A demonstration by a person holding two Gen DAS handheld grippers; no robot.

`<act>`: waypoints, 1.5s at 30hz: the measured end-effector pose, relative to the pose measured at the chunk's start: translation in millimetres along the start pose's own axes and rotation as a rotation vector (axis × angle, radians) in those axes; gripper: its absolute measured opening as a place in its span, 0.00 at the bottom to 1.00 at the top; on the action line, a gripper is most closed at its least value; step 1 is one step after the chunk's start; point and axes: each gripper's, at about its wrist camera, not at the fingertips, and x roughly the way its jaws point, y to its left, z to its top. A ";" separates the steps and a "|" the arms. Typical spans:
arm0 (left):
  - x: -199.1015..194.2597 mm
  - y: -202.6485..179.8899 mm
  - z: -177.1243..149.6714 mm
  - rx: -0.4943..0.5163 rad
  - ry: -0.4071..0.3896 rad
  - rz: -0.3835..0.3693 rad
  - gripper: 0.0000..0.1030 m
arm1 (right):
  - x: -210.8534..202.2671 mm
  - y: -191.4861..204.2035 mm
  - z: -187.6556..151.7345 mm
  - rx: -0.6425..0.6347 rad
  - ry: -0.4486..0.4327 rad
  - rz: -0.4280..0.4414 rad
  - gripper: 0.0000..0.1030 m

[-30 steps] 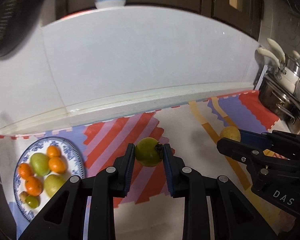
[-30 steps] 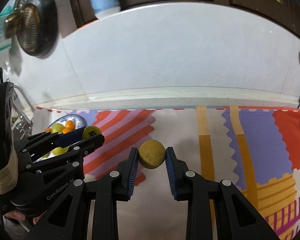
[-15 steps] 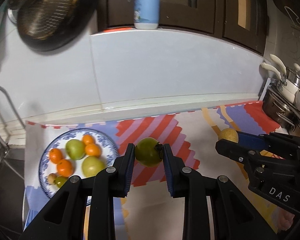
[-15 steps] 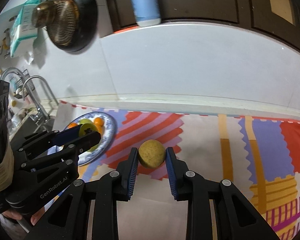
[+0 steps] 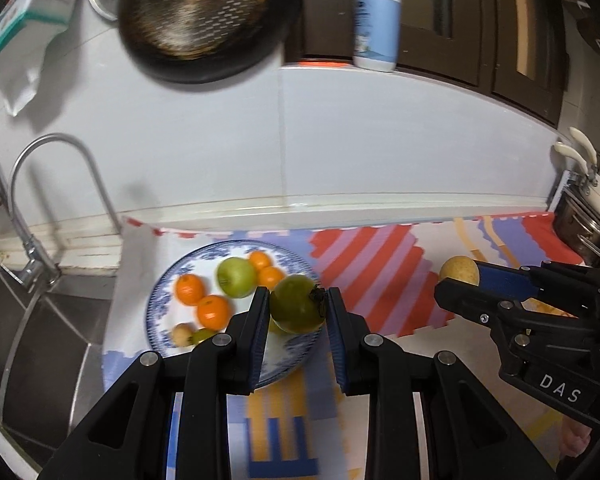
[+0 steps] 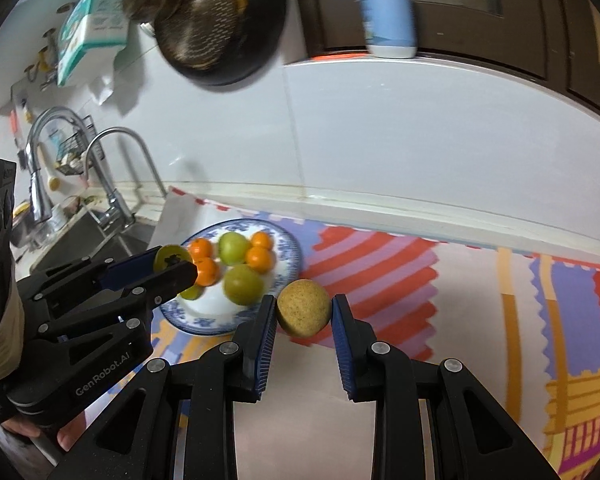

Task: Organize fruits
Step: 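Carry the green fruit onto the plate while the right tool carries the yellow fruit there, then open both tools over the plate and lift them away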

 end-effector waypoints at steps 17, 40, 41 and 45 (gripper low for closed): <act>29.3 70.4 -18.4 -0.070 0.072 0.033 0.27 | 64.2 62.6 15.8 -0.105 0.076 0.077 0.28; 100.4 136.0 -7.5 -0.004 0.124 0.027 0.27 | 161.9 108.1 36.2 -0.255 0.186 0.135 0.28; 105.1 137.3 -8.7 -0.011 0.135 0.017 0.27 | 164.2 108.6 36.1 -0.257 0.193 0.137 0.28; 111.9 134.1 -15.0 -0.009 0.148 0.005 0.28 | 168.3 106.7 33.5 -0.248 0.209 0.142 0.28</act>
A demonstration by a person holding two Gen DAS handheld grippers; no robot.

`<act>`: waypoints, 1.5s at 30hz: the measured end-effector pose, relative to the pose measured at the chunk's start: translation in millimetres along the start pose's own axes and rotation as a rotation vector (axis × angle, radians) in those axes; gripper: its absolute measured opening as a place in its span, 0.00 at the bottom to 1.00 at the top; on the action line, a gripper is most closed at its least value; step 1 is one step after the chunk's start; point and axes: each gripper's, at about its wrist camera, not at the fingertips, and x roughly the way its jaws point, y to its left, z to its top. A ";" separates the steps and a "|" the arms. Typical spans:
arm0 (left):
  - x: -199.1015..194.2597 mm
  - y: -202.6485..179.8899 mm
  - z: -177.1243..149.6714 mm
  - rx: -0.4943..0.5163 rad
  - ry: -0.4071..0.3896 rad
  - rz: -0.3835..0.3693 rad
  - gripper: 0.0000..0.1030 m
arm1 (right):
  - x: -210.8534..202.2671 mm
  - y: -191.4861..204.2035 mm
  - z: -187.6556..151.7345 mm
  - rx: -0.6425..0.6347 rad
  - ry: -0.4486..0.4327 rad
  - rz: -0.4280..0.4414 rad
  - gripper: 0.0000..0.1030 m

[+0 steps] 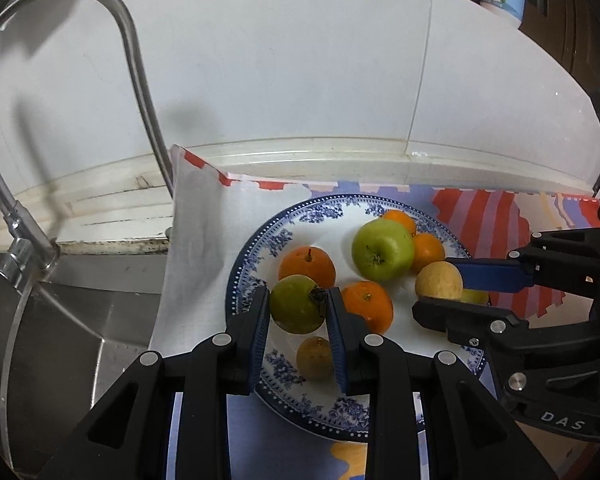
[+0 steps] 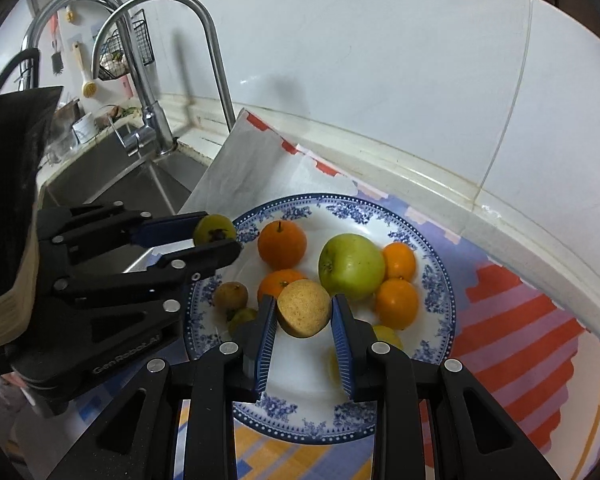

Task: Organize fruits

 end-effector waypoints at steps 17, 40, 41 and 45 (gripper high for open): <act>-59.0 -39.0 -11.1 0.003 -0.069 0.088 0.52 | -65.4 -17.3 -30.2 0.133 -0.116 -0.103 0.42; -180.8 -170.4 -52.9 0.029 -0.198 0.072 0.93 | -235.1 -47.7 -157.5 0.328 -0.305 -0.373 0.80; -185.6 -176.1 -55.8 0.034 -0.209 0.079 0.94 | -241.2 -48.3 -163.6 0.339 -0.309 -0.384 0.81; -197.3 -192.8 -64.1 0.047 -0.238 0.082 0.98 | -261.9 -48.8 -186.0 0.359 -0.329 -0.423 0.84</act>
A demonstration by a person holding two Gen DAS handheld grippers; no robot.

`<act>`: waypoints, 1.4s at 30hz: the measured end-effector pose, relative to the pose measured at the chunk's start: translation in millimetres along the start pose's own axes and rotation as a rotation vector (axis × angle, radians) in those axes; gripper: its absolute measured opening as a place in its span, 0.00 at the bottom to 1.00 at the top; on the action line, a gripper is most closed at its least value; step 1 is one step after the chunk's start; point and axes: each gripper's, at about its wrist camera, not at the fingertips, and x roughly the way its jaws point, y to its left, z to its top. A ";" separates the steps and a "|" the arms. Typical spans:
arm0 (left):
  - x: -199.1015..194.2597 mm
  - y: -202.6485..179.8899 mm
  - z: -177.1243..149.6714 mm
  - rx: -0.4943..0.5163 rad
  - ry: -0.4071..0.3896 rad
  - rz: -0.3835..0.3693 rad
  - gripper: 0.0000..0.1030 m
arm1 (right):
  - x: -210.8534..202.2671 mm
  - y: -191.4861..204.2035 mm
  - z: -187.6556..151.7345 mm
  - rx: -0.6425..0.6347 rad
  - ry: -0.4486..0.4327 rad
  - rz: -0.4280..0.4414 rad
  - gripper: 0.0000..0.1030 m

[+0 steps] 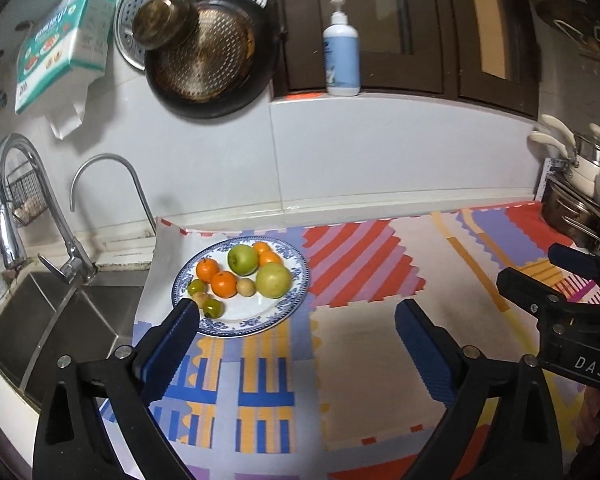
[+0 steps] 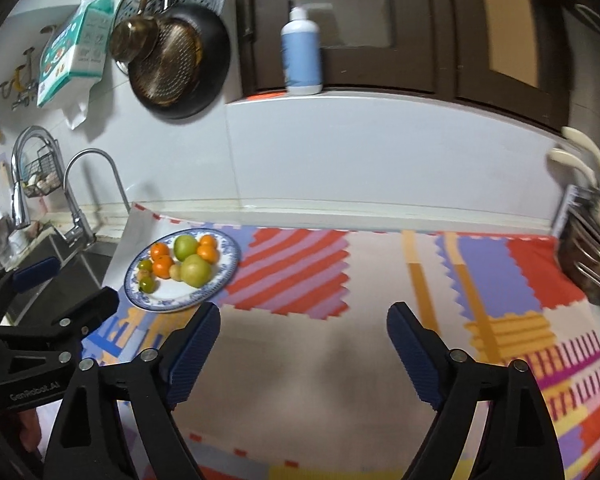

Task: Organize fruits

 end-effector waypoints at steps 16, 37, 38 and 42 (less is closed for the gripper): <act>-29.8 -27.1 -16.6 -0.042 -0.001 -0.023 1.00 | -43.0 -28.9 -26.1 0.012 -0.016 -0.049 0.88; -49.5 -26.8 -19.4 -0.050 -0.029 0.009 1.00 | -55.6 -30.5 -28.9 0.018 -0.039 -0.020 0.88; -49.1 -26.9 -19.5 -0.050 -0.027 0.008 1.00 | -55.3 -30.6 -29.0 0.017 -0.038 -0.020 0.88; -47.7 -27.5 -19.9 -0.052 -0.020 0.008 1.00 | -55.7 -30.2 -29.1 0.020 -0.035 -0.018 0.88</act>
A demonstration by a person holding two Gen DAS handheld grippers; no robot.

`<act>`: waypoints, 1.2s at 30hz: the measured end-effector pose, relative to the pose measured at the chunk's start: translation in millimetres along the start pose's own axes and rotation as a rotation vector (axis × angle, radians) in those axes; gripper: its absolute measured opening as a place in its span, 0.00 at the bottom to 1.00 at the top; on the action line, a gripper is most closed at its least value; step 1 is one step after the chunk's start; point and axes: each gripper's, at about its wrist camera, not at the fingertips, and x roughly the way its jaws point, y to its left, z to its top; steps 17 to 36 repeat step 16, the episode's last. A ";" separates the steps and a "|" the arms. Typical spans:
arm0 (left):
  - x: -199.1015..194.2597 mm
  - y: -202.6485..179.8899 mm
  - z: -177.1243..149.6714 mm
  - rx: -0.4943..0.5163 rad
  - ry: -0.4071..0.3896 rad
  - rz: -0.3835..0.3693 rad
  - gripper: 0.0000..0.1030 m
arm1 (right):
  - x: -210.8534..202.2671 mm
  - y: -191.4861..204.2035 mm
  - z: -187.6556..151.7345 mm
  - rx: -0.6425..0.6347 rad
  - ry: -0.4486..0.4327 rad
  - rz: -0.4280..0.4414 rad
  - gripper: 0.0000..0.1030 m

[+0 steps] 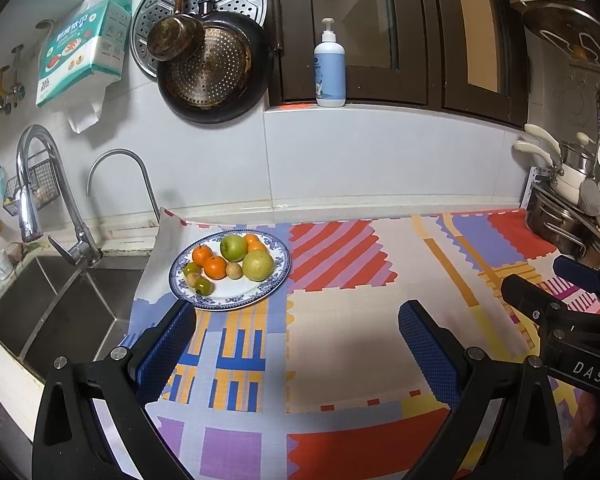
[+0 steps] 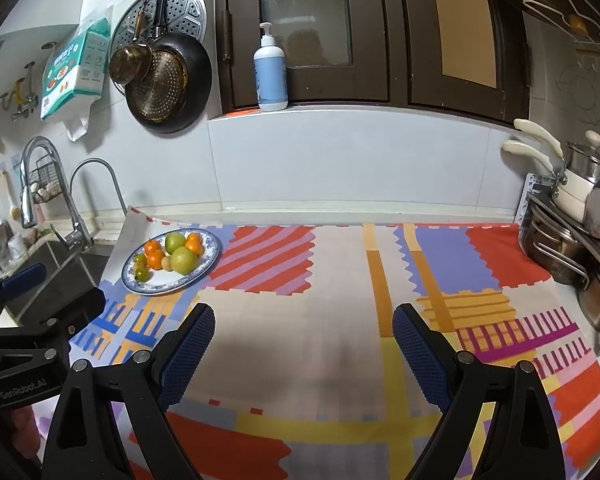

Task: Organize fruits

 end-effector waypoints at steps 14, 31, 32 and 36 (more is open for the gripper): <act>5.8 -1.2 1.2 0.002 0.013 -0.008 1.00 | 5.5 -1.5 0.9 -0.001 0.012 0.001 0.88; 7.5 -1.0 1.4 0.001 0.016 -0.008 1.00 | 7.1 -1.8 1.4 -0.002 0.016 0.003 0.88; 7.5 -1.0 1.4 0.001 0.016 -0.008 1.00 | 7.1 -1.8 1.4 -0.002 0.016 0.003 0.88; 7.5 -1.0 1.4 0.001 0.016 -0.008 1.00 | 7.1 -1.8 1.4 -0.002 0.016 0.003 0.88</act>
